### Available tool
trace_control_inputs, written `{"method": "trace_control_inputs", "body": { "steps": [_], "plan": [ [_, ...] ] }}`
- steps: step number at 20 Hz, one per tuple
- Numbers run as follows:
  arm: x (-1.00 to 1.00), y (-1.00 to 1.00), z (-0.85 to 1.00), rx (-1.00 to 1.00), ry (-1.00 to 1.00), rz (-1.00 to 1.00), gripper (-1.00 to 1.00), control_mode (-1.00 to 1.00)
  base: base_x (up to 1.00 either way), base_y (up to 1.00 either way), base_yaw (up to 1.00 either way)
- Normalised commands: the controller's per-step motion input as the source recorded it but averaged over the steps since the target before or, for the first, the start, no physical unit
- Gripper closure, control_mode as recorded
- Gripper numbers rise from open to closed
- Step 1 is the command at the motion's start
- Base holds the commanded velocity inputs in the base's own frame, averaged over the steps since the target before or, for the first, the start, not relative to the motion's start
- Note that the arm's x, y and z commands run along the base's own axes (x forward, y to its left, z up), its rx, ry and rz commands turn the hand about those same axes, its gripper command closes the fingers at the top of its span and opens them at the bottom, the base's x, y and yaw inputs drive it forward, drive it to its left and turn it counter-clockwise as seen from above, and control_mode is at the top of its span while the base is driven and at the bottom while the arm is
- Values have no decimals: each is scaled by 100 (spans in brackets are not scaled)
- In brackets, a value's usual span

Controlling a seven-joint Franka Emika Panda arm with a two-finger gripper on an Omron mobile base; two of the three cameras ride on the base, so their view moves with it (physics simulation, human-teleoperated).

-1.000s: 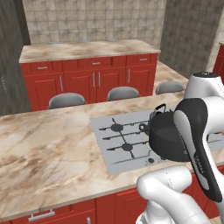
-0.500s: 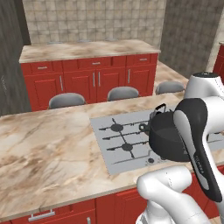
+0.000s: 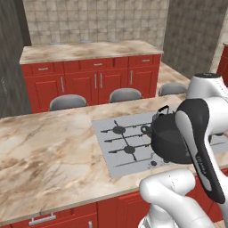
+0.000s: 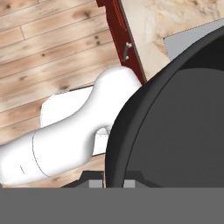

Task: Pick the kettle from the cabinet and place it on a stove burner. Then pick the pot from the counter and place it on another stove burner. Finally, turn both burners on.

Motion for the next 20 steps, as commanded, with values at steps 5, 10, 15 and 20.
{"method": "trace_control_inputs", "body": {
  "steps": [5,10,15,20],
  "plan": [
    [46,5,0,0,3,0,100,-100,0,0,0],
    [46,15,0,0,0,0,100,-100,0,0,0],
    [30,20,0,0,-1,1,100,-100,0,0,0],
    [21,21,0,0,-3,3,100,-100,0,0,0]
  ]
}}
